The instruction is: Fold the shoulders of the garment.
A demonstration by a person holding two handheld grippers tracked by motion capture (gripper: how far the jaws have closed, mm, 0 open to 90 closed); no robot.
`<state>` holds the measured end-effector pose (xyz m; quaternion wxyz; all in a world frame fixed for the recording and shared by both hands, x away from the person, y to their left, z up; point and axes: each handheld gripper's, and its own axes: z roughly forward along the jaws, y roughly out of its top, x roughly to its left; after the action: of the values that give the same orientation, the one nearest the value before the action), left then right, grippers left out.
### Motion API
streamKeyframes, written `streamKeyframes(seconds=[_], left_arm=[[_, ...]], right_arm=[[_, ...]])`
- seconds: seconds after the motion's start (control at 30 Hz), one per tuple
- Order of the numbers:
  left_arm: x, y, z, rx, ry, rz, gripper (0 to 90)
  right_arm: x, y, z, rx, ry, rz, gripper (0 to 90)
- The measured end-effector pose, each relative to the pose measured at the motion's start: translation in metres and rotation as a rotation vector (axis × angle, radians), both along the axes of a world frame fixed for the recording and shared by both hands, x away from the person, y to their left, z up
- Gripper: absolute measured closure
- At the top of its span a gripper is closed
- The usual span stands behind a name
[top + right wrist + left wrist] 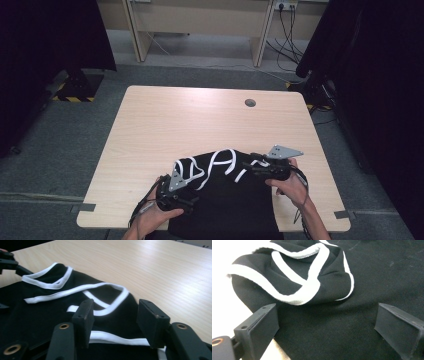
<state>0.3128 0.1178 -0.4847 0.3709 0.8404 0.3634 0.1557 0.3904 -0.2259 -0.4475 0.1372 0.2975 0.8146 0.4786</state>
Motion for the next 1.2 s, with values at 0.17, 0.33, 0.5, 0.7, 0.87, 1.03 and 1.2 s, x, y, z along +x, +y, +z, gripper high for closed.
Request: streamKeyframes(seconds=[0.17,0.33,0.5,0.7,0.87,1.03,1.2], left_arm=[[0.0,0.0,0.0,0.0,0.0,0.0,4.5],[0.0,0.0,0.0,0.0,0.0,0.001,4.4],[0.0,0.0,0.0,0.0,0.0,0.001,4.4],[0.0,0.0,0.0,0.0,0.0,0.001,4.4],[0.0,0.0,0.0,0.0,0.0,0.001,4.4],[0.0,0.0,0.0,0.0,0.0,0.002,4.4],[0.0,0.0,0.0,0.0,0.0,0.002,4.4]], right_arm=[[-0.011,0.019,-0.001,-0.055,0.022,0.048,41.3],[-0.024,0.035,-0.008,-0.12,0.056,0.082,39.3],[-0.024,0.043,-0.025,-0.213,0.08,0.087,50.7],[-0.023,0.03,-0.013,-0.276,-0.031,0.122,80.5],[-0.027,0.008,0.001,-0.293,-0.071,0.133,82.7],[-0.03,-0.013,0.01,-0.306,-0.103,0.142,83.3],[-0.038,-0.018,0.002,-0.301,-0.077,0.218,80.3]])
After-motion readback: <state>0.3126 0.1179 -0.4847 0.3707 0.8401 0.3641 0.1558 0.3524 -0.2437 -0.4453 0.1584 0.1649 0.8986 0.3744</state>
